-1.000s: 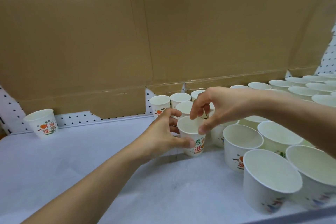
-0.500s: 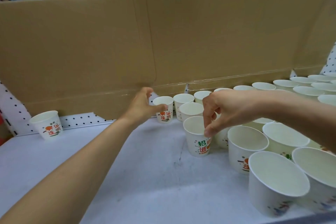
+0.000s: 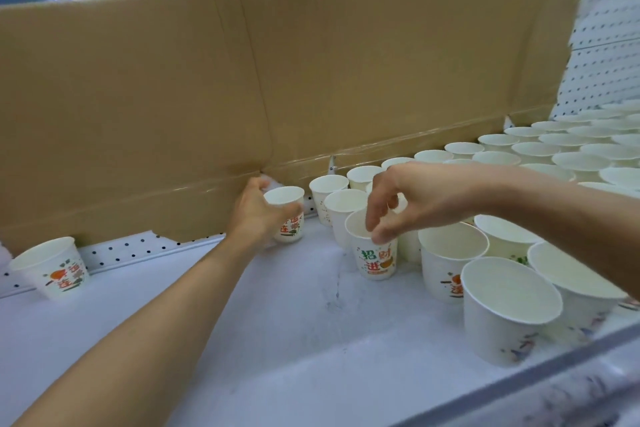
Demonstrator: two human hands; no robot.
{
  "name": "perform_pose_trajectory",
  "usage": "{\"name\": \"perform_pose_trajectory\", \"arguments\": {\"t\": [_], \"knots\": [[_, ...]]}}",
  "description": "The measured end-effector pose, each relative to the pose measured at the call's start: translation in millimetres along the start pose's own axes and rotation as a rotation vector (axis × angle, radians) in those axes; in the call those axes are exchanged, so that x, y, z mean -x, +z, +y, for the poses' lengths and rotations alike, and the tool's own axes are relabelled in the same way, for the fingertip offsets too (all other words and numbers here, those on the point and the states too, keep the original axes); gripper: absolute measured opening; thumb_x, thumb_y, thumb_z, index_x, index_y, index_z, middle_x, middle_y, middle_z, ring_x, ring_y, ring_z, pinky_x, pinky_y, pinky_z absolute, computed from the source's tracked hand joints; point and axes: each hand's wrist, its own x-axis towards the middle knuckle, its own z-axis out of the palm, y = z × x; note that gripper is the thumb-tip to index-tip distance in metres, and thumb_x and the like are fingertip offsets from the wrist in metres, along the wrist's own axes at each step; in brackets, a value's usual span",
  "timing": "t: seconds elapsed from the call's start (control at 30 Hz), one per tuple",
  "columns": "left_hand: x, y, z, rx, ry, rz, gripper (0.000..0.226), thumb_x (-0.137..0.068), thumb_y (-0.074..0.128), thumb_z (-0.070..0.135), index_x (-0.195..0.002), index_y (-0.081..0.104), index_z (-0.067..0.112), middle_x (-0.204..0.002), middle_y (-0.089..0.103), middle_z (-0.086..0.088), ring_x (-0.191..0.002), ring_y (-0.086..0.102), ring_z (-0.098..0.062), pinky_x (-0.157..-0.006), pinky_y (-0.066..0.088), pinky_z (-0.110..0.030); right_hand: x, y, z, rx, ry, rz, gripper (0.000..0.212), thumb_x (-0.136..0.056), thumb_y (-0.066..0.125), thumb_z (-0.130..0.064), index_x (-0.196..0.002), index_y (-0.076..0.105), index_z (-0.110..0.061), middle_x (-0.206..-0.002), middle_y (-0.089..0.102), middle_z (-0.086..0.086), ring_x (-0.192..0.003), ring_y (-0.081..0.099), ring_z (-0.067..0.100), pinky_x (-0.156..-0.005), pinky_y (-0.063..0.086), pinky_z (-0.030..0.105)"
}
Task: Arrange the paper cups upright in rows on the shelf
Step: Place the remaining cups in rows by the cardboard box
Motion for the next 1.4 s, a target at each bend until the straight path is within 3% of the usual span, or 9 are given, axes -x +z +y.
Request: {"name": "perform_pose_trajectory", "arguments": {"t": [0.1,0.23,0.37,0.47,0.67,0.9,1.07,1.3,1.4], "knots": [[35.8,-25.3,5.9,0.032,0.021,-0.05,0.073,-0.068,0.084,0.03,-0.131,0.05,0.018,-0.122,0.056,0.001,-0.105,0.057,-0.016,-0.088,0.049,-0.032,8.6,-1.3,9.5,-0.036,0.012,0.097,0.019,-0.084,0.067,-0.046,-0.1,0.072,-0.038,-0.102,0.062,-0.021,-0.102,0.055,0.001,-0.085,0.047,0.026],[107.2,-42.2,28.6,0.061,0.142,-0.219,0.07,-0.065,0.087,0.03,-0.125,0.05,0.027,-0.109,0.061,0.01,-0.096,0.059,0.001,-0.076,0.046,-0.015,18.7,-1.9,26.9,-0.071,0.008,0.125,0.018,-0.087,0.063,-0.047,-0.103,0.069,-0.044,-0.113,0.062,-0.023,-0.109,0.053,-0.003,-0.097,0.045,0.034],[150.0,-21.0,47.5,0.045,0.18,-0.312,0.078,-0.06,0.089,0.04,-0.126,0.046,0.037,-0.107,0.062,0.016,-0.094,0.059,0.005,-0.084,0.052,-0.024,19.1,2.0,30.4,-0.058,-0.057,0.1,0.013,-0.087,0.067,-0.037,-0.098,0.073,-0.04,-0.109,0.066,-0.022,-0.106,0.056,-0.001,-0.1,0.043,0.033],[160.9,-1.4,52.3,0.034,0.167,-0.288,0.083,-0.055,0.088,0.045,-0.125,0.045,0.037,-0.106,0.062,0.016,-0.095,0.059,0.001,-0.087,0.053,-0.031,14.5,5.9,31.3,-0.05,-0.087,0.084,0.012,-0.087,0.067,-0.032,-0.096,0.075,-0.037,-0.104,0.068,-0.02,-0.104,0.057,0.001,-0.097,0.045,0.033],[175.3,16.8,56.7,0.046,0.12,-0.242,0.08,-0.056,0.091,0.04,-0.121,0.044,0.035,-0.103,0.062,0.015,-0.085,0.064,-0.003,-0.082,0.055,-0.03,12.5,8.3,31.7,-0.067,-0.143,0.056,0.015,-0.089,0.065,-0.022,-0.097,0.076,-0.029,-0.099,0.07,-0.017,-0.094,0.058,-0.001,-0.071,0.039,0.004],[178.8,15.7,56.2,0.068,0.102,-0.24,0.083,-0.053,0.09,0.047,-0.121,0.043,0.038,-0.106,0.06,0.018,-0.089,0.062,-0.001,-0.082,0.055,-0.028,8.2,8.3,34.6,-0.061,-0.175,0.059,0.015,-0.09,0.064,-0.023,-0.097,0.076,-0.03,-0.097,0.07,-0.017,-0.09,0.057,-0.007,-0.071,0.039,0.003],[157.1,-32.2,33.3,0.069,0.081,-0.126,0.061,-0.071,0.075,0.055,-0.122,0.05,0.035,-0.116,0.057,0.021,-0.104,0.054,0.006,-0.084,0.047,-0.02,-5.7,8.3,30.7,-0.065,-0.24,0.087,0.013,-0.09,0.062,-0.036,-0.099,0.071,-0.041,-0.108,0.062,-0.023,-0.101,0.054,-0.004,-0.083,0.04,0.02],[40.4,-165.6,-87.0,-0.616,-0.124,0.322,0.055,-0.092,0.059,0.036,-0.141,0.041,0.019,-0.146,0.041,-0.005,-0.135,0.033,-0.026,-0.104,0.034,-0.041,-28.3,13.2,26.4,-0.036,-0.282,0.11,0.036,-0.075,0.045,-0.074,-0.099,0.065,-0.055,-0.111,0.059,-0.033,-0.107,0.051,-0.012,-0.094,0.042,0.023],[14.2,-199.9,-122.1,-0.841,-0.272,0.357,0.043,-0.093,0.054,0.029,-0.132,0.05,0.01,-0.136,0.05,-0.017,-0.127,0.04,-0.035,-0.1,0.038,-0.044,-30.4,14.9,24.2,-0.074,-0.266,0.14,0.026,-0.078,0.053,-0.064,-0.095,0.068,-0.05,-0.111,0.061,-0.03,-0.108,0.052,-0.01,-0.096,0.042,0.024]]}}
